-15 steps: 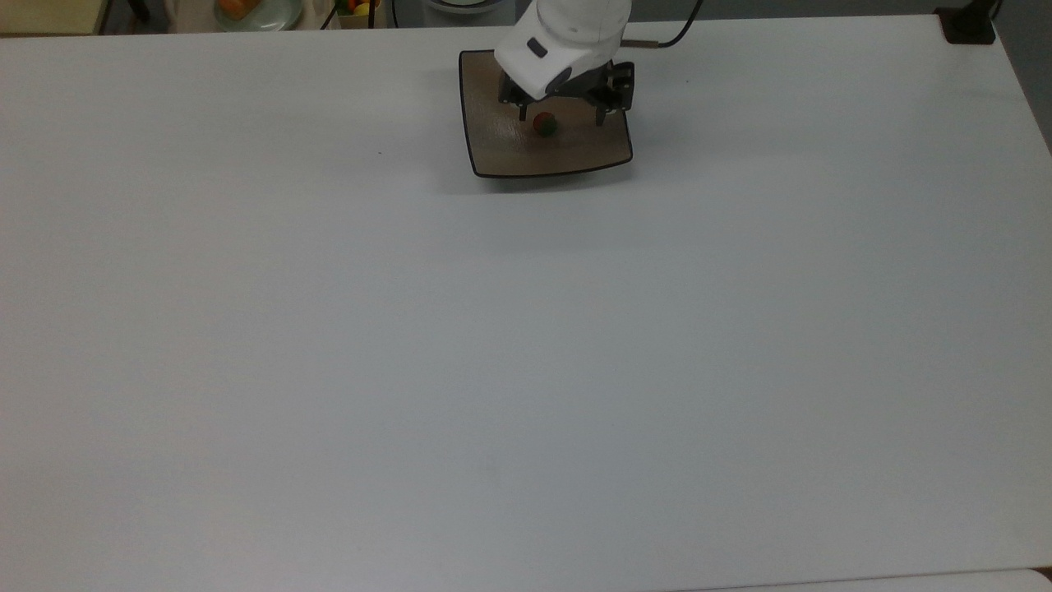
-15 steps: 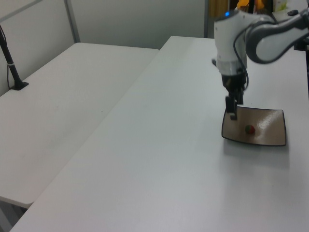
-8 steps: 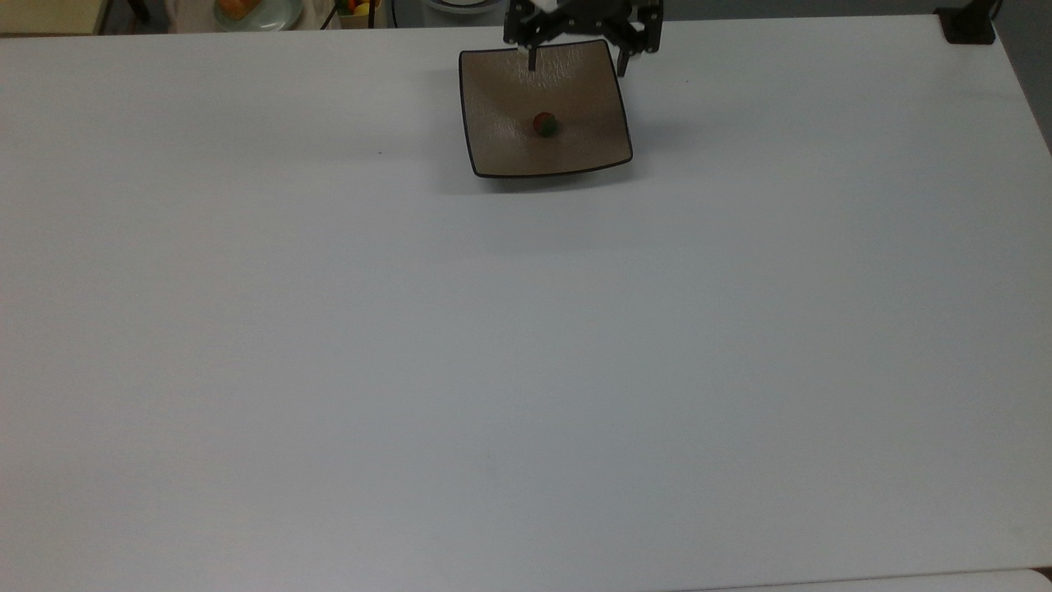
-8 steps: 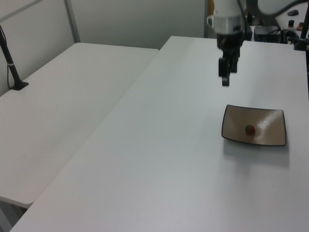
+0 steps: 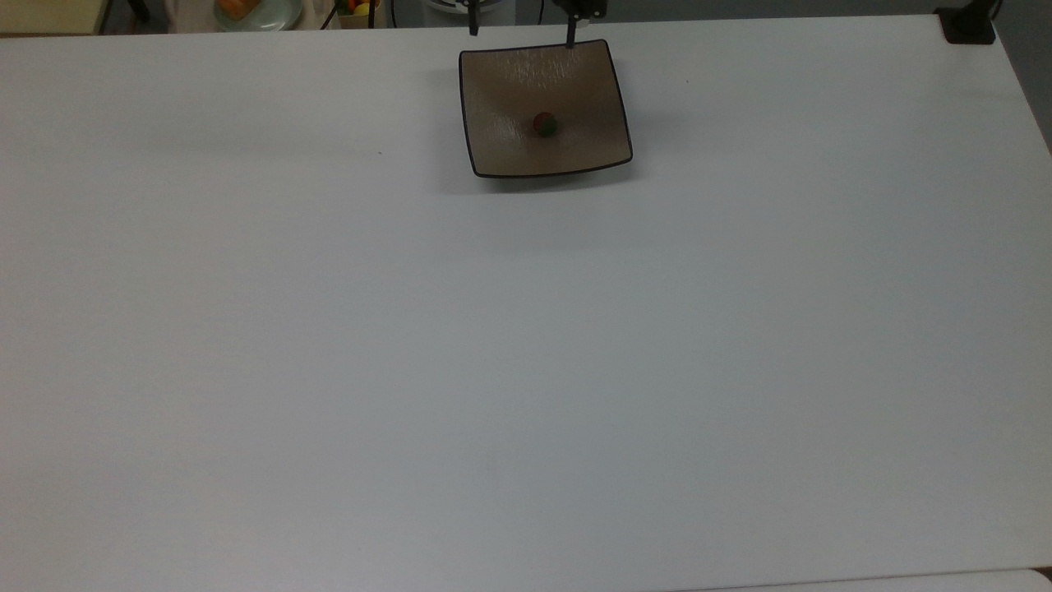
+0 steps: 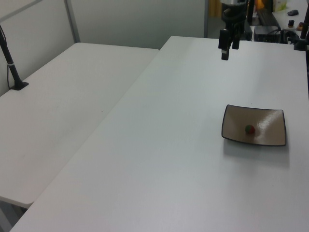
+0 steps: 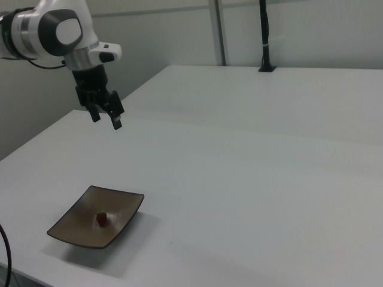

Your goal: Strawberries on a ceramic plate

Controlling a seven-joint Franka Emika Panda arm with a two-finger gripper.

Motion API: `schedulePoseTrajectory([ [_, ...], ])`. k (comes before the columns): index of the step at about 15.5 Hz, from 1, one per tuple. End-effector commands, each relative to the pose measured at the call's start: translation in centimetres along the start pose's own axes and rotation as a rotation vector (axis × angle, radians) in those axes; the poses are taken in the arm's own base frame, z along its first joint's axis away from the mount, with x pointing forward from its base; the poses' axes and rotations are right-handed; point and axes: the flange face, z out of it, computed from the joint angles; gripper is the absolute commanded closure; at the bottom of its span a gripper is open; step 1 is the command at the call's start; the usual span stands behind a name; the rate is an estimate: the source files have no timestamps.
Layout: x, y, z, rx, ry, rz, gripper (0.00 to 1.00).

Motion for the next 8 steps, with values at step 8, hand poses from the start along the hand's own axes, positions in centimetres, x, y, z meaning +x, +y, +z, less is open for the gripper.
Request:
schedulePoseTrajectory([
  [8, 2.5, 4.3, -0.5, 0.105, 0.084, -0.298, 0.00],
])
